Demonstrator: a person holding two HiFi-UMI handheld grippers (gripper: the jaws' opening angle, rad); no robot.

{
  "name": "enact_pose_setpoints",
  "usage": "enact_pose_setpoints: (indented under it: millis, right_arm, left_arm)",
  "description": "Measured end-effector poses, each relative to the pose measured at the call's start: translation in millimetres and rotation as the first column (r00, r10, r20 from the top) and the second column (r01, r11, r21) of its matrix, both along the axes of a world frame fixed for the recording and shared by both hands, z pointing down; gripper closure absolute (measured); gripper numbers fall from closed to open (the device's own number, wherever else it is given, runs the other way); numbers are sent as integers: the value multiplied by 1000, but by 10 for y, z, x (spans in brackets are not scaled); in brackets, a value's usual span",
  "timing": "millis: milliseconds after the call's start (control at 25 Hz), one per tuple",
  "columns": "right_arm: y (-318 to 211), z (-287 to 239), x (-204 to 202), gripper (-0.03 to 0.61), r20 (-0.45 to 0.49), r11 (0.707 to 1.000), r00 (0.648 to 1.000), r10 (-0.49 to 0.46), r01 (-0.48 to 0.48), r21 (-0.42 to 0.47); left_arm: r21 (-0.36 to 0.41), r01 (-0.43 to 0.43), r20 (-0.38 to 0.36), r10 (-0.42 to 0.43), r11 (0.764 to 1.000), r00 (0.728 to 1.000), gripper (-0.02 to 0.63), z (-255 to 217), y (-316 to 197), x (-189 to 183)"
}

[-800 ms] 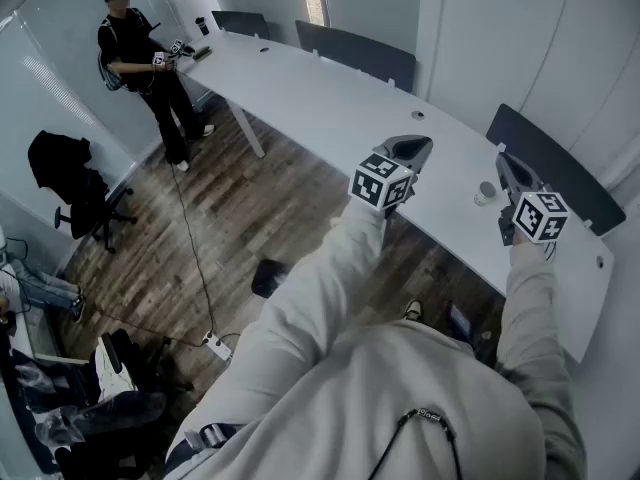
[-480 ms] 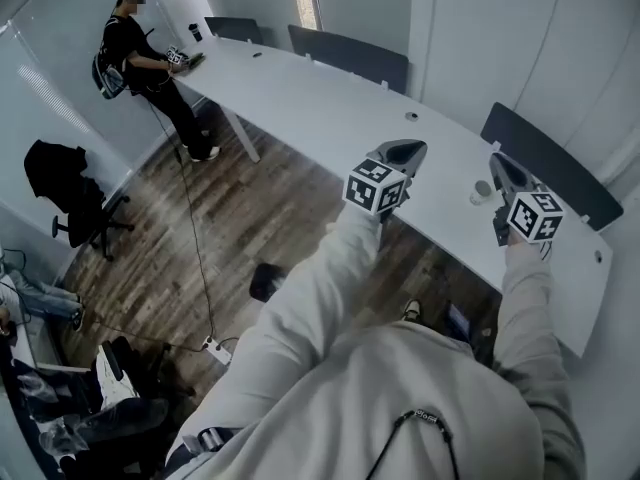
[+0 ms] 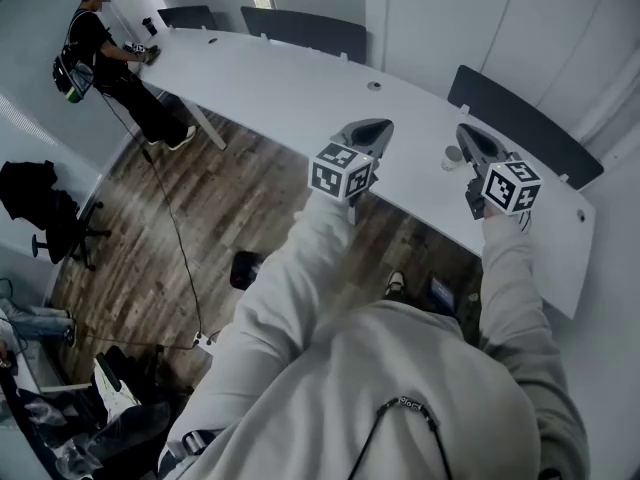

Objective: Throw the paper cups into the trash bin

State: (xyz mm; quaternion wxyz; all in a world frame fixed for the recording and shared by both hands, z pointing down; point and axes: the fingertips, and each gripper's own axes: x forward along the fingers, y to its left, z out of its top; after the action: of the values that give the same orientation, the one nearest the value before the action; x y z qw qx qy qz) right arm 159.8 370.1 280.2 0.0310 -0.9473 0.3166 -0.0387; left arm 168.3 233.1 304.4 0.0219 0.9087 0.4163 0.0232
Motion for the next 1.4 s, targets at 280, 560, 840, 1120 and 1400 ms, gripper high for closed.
enact_pose_setpoints:
  millis: [280, 560, 840, 1120, 1400]
  right_arm:
    - [220, 131, 6, 566, 16, 999, 999, 39, -39, 20]
    - [627, 330, 324, 566, 48, 997, 997, 65, -67, 44]
    - [1196, 423, 1009, 566, 51, 997, 997, 64, -66, 43]
    - [1718, 396, 1607, 566, 59, 997, 997, 43, -46, 60]
    - [1827, 552, 1799, 566, 93, 995, 995, 31, -39, 88]
  left_arm:
    - [45, -21, -55, 23, 999, 998, 620, -86, 97, 22]
    - [-2, -33, 7, 33, 999, 999, 620, 139, 498, 445]
    - [23, -60, 18, 59, 998, 998, 620, 193, 1157, 1184]
    - [20, -17, 21, 17, 1000, 1000, 620, 62, 1512, 1799]
    - [34, -65, 50, 64, 997, 997, 620, 172, 1726, 2048]
